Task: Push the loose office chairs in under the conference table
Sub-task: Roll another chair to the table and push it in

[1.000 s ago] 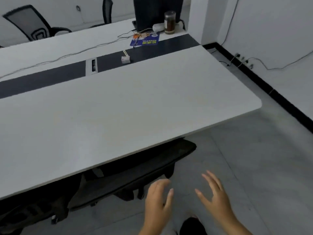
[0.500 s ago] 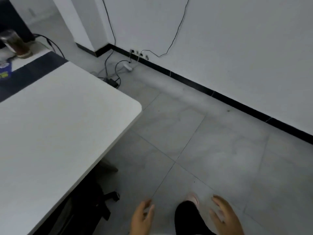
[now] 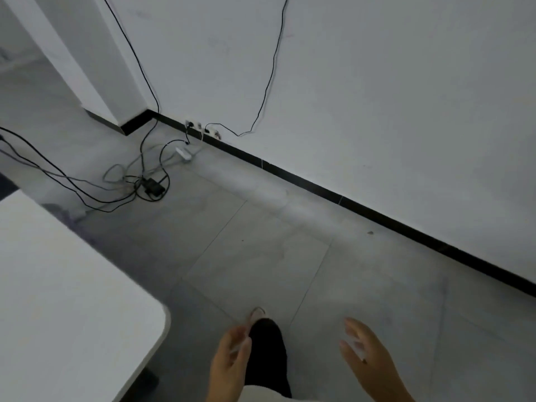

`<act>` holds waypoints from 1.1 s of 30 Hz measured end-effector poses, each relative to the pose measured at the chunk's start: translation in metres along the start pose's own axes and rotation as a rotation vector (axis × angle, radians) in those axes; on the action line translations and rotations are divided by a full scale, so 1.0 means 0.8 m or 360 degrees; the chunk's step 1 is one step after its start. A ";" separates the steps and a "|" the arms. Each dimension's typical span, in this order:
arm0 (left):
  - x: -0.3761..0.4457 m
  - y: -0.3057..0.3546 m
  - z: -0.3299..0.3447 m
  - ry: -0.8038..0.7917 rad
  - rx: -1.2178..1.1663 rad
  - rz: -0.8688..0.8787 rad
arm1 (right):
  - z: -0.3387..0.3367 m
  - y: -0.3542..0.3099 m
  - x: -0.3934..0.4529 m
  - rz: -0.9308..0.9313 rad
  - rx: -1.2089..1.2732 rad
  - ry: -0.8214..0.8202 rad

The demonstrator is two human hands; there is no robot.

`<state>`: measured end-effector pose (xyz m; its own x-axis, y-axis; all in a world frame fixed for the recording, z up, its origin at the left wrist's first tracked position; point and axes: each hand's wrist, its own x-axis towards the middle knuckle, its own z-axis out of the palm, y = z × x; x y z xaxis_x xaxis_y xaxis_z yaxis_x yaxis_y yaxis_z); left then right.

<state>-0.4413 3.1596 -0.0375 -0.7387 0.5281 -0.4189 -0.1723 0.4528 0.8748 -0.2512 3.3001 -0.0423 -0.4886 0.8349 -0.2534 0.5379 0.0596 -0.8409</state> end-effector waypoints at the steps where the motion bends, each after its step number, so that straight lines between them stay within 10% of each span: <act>1: 0.023 0.011 0.005 -0.0026 -0.0040 0.0032 | 0.005 -0.006 0.026 0.0002 -0.0025 -0.0033; 12: 0.345 0.210 -0.052 0.0217 -0.0147 0.0330 | 0.077 -0.243 0.360 -0.0355 -0.0058 -0.0236; 33: 0.814 0.359 -0.197 0.1066 -0.0450 0.0007 | 0.333 -0.539 0.938 -0.0605 -0.0228 -0.1109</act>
<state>-1.0747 3.5201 -0.0203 -0.9647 -0.0647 -0.2552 -0.2631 0.2010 0.9436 -1.0326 3.7553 0.0024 -0.9466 0.2132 -0.2419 0.3085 0.3801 -0.8720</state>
